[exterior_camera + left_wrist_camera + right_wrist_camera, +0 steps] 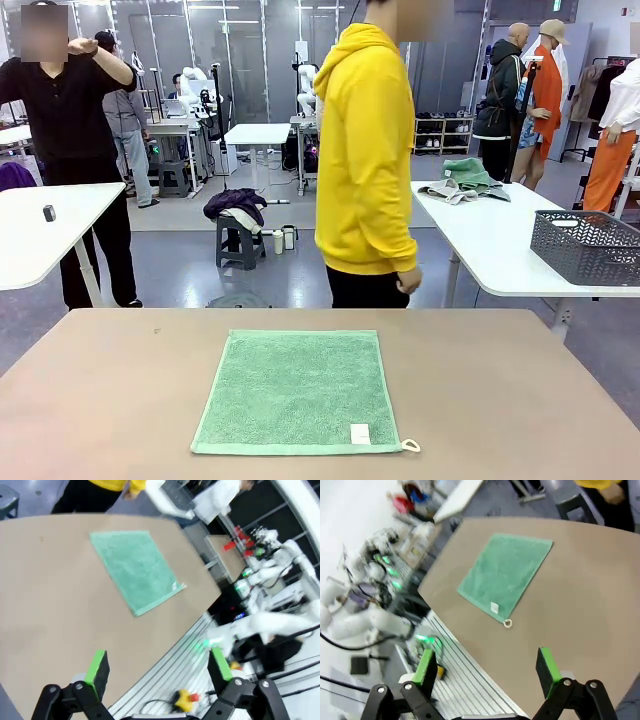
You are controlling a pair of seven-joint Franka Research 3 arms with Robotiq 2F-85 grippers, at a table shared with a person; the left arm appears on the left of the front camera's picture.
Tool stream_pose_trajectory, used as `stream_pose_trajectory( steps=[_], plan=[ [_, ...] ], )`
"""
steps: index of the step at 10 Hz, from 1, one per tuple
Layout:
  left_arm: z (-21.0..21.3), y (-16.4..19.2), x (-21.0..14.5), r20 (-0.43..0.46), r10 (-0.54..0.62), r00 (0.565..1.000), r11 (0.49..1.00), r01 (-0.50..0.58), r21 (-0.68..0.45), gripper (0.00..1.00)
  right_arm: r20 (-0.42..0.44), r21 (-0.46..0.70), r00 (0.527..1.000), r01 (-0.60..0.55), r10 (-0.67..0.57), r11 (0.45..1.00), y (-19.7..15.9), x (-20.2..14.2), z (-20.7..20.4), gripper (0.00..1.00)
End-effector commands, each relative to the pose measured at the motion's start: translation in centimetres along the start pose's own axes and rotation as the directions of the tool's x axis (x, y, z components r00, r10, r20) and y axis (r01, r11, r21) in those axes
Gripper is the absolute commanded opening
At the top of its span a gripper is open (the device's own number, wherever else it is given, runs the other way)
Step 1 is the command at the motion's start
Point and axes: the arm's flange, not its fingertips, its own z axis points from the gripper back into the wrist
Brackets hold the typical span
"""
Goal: Fold the towels and place them in the basket.
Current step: When a person lays out a Towel with hook on the table, fold it in half twice.
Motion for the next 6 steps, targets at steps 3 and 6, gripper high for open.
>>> stream_pose_trajectory(
  steps=[3,6],
  plan=[
    [-3.2,-6.9,3.3,-0.311,-0.335,0.89,0.882,0.412,0.229,1.0,-0.216,-0.178,0.912,-0.389,0.349,0.904,8.3,1.7,-4.6,1.0],
    [-8.8,-12.2,4.0,-0.571,-0.477,0.668,0.691,0.687,0.227,1.0,-0.413,-0.178,0.767,-0.597,0.492,0.782,13.3,2.6,-9.8,1.0]
  ],
)
